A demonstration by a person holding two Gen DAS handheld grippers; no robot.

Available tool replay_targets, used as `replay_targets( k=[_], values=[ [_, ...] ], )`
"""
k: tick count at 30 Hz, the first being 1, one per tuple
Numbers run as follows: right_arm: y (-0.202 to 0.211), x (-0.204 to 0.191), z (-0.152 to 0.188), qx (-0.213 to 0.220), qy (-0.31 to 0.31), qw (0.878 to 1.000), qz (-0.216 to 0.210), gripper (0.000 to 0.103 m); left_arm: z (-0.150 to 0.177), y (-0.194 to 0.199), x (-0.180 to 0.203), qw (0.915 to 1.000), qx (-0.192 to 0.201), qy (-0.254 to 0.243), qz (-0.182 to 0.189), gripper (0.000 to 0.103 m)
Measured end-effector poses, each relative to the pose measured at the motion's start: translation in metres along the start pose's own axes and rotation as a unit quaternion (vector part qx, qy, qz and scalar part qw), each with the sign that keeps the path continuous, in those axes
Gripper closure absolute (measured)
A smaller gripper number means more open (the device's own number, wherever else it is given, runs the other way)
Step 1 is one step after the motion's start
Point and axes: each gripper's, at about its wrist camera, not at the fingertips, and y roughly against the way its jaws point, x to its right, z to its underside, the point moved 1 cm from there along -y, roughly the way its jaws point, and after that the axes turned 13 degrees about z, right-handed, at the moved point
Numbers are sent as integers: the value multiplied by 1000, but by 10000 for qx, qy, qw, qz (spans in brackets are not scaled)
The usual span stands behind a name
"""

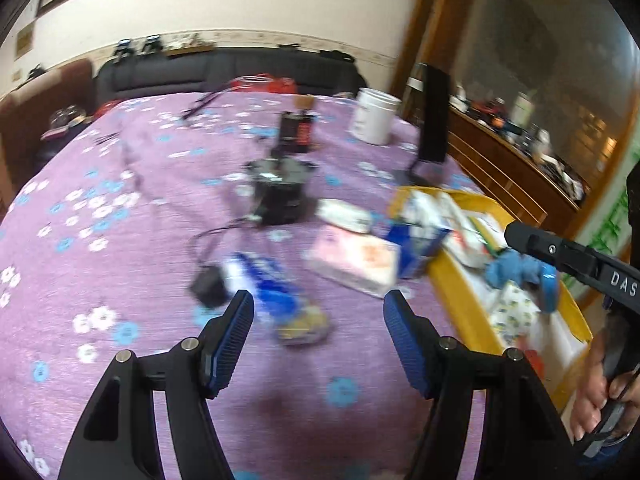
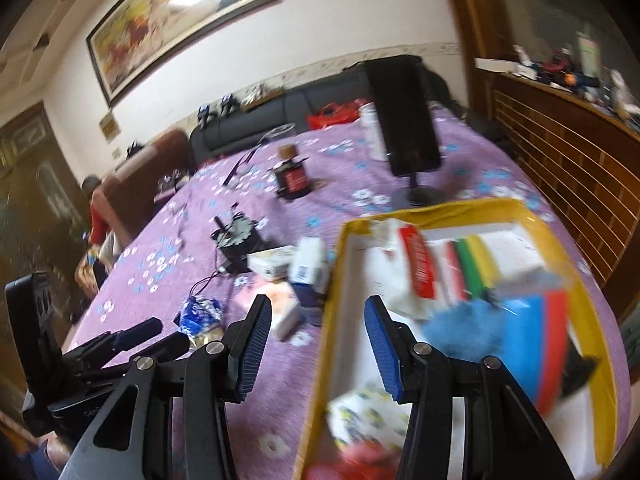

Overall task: Organize soft objects
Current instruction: 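Grasp the blue patterned bag with left tool while right tool grasps white tissue pack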

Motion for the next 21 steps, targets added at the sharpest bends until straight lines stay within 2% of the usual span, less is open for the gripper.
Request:
replay_targets(
  k=[4, 7, 8, 10, 12, 18, 21],
  values=[
    [-30, -32, -15, -249, 488, 9979, 344, 51, 1, 7, -23, 9998, 50, 192, -51, 36],
    [-51, -45, -21, -506, 640, 9956, 452, 51, 4, 8, -32, 9997, 18, 242, -36, 36],
    [-59, -49, -23, -595, 708, 9938, 623, 53, 5, 8, -35, 9997, -15, 259, -26, 36],
    [-72, -50, -23, -741, 674, 9918, 794, 72, 6, 6, -40, 9995, -69, 310, -7, 36],
    [-75, -47, -21, -778, 635, 9922, 738, 81, 6, 5, -44, 9994, -102, 336, 1, 36],
    [-41, -59, -16, -219, 702, 9961, 498, 83, 6, -3, -49, 9984, -259, 489, 70, 32],
    [-46, -68, -7, -345, 696, 9968, 202, 83, 6, -6, -49, 9979, -302, 567, 74, 32]
  ],
)
